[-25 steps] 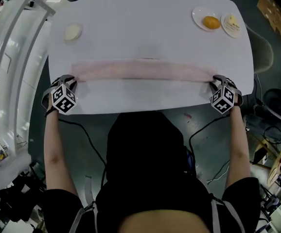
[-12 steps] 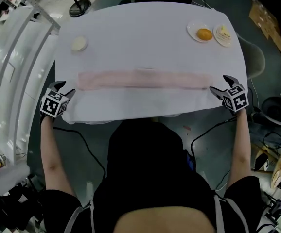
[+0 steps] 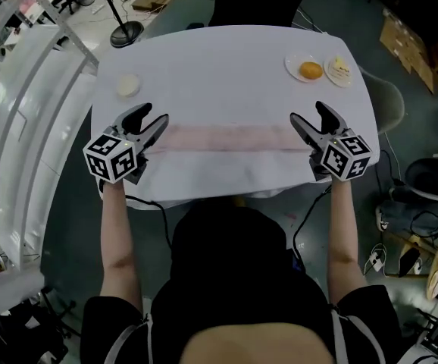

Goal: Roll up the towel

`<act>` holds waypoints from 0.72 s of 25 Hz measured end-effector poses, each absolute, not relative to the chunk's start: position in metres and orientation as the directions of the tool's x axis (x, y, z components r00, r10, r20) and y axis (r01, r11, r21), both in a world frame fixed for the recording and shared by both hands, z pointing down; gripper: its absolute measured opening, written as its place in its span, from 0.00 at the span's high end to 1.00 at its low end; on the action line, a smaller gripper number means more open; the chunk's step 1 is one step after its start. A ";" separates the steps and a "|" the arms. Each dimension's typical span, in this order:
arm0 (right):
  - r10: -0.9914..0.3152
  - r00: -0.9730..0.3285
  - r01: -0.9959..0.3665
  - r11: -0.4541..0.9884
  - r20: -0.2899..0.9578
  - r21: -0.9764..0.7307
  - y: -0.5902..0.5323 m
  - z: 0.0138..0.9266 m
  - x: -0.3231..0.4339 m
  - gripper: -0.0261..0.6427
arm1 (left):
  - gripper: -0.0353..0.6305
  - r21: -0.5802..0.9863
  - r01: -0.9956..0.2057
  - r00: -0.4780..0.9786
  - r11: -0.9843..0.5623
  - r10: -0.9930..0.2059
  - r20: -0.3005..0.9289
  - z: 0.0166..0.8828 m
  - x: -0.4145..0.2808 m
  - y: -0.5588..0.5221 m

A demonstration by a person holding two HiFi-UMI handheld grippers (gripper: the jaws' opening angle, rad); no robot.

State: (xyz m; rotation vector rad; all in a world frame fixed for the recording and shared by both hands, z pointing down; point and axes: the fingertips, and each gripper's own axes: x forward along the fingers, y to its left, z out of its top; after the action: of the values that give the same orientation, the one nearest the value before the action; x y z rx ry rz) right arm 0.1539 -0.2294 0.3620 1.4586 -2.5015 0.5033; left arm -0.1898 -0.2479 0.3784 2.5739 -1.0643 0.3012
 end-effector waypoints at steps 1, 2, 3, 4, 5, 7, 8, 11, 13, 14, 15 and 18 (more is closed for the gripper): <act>-0.808 -0.494 -0.869 0.450 0.319 -0.206 -0.229 0.358 0.145 0.35 | 0.59 0.254 -0.703 0.711 -0.665 -0.648 0.271 0.369 -0.177 -0.248; -0.813 -0.497 -0.866 0.446 0.302 -0.225 -0.227 0.355 0.137 0.35 | 0.59 0.279 -0.692 0.721 -0.666 -0.656 0.224 0.359 -0.166 -0.247; -0.817 -0.503 -0.861 0.445 0.283 -0.246 -0.224 0.350 0.130 0.35 | 0.59 0.303 -0.681 0.727 -0.666 -0.663 0.177 0.350 -0.155 -0.245; -0.820 -0.510 -0.854 0.445 0.259 -0.271 -0.219 0.345 0.124 0.35 | 0.59 0.328 -0.667 0.734 -0.669 -0.667 0.129 0.340 -0.145 -0.242; -0.824 -0.517 -0.844 0.445 0.234 -0.298 -0.214 0.341 0.119 0.35 | 0.59 0.354 -0.648 0.740 -0.675 -0.667 0.083 0.331 -0.134 -0.238; -0.828 -0.530 -0.824 0.450 0.186 -0.344 -0.204 0.332 0.115 0.35 | 0.59 0.399 -0.608 0.752 -0.686 -0.659 0.012 0.318 -0.111 -0.227; -0.830 -0.533 -0.816 0.452 0.165 -0.361 -0.199 0.329 0.115 0.35 | 0.59 0.407 -0.595 0.758 -0.693 -0.653 -0.005 0.315 -0.100 -0.220; -0.839 -0.533 -0.801 0.457 0.112 -0.388 -0.184 0.321 0.122 0.36 | 0.59 0.378 -0.587 0.773 -0.715 -0.635 -0.001 0.317 -0.069 -0.201; -0.834 -0.545 -0.789 0.475 0.086 -0.390 -0.173 0.318 0.125 0.37 | 0.59 0.352 -0.591 0.778 -0.726 -0.628 0.012 0.320 -0.052 -0.187; -0.831 -0.550 -0.785 0.485 0.075 -0.385 -0.168 0.316 0.127 0.40 | 0.59 0.341 -0.594 0.780 -0.729 -0.626 0.019 0.322 -0.045 -0.182; -0.831 -0.552 -0.786 0.492 0.066 -0.375 -0.163 0.315 0.129 0.41 | 0.59 0.330 -0.597 0.780 -0.731 -0.626 0.027 0.323 -0.038 -0.178; -0.842 -0.538 -0.805 0.496 0.048 -0.325 -0.155 0.311 0.129 0.53 | 0.64 0.325 -0.622 0.760 -0.712 -0.649 0.033 0.328 -0.033 -0.173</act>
State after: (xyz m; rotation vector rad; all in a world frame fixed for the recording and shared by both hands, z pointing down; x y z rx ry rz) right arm 0.1293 -0.1550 0.3111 1.5573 -2.8172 0.5090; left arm -0.0331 -0.1727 0.3276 2.6405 -0.9817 -0.1196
